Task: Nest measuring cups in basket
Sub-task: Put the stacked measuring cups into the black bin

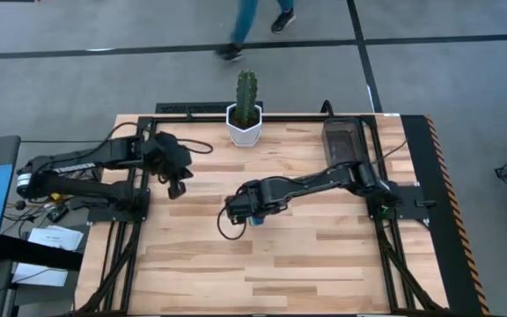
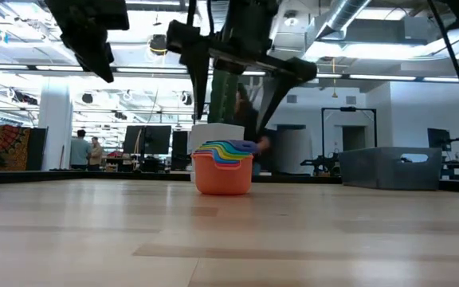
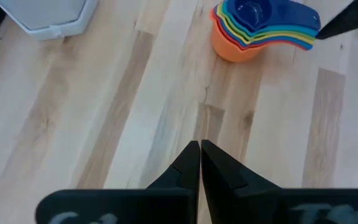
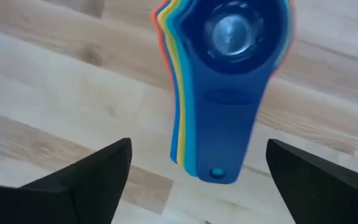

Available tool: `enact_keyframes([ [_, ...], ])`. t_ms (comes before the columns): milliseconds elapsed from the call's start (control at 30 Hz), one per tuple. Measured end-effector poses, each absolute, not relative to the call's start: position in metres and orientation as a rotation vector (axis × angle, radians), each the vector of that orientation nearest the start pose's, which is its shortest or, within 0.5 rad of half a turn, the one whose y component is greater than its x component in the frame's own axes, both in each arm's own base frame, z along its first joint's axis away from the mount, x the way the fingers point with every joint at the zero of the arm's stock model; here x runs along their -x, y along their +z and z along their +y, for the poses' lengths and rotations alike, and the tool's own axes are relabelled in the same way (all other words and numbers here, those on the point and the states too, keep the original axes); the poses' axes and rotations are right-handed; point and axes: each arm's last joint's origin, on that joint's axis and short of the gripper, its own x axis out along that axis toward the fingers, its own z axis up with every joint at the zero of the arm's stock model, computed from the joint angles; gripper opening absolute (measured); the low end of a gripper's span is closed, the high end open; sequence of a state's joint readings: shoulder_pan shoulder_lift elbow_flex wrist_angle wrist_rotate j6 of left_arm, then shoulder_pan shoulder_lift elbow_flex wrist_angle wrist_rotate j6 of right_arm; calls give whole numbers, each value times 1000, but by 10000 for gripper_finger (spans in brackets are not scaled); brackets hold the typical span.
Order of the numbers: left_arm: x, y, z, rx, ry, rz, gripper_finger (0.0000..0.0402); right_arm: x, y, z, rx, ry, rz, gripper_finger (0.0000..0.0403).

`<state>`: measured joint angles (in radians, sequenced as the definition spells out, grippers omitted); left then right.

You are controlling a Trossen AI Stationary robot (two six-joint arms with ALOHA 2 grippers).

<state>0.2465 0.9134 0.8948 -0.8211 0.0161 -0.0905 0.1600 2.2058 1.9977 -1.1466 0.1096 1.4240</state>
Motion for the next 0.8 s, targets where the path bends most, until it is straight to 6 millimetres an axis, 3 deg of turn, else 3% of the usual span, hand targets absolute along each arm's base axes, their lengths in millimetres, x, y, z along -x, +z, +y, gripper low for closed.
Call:
enact_keyframes([
  [200, -158, 298, 48, 209, 228, 813, 2, -441, 239, 69, -1035, -901, 1081, 397],
  [800, -155, 296, 52, 203, 183, 836, 2, -446, 216, 61, -1079, -952, 1080, 399],
])
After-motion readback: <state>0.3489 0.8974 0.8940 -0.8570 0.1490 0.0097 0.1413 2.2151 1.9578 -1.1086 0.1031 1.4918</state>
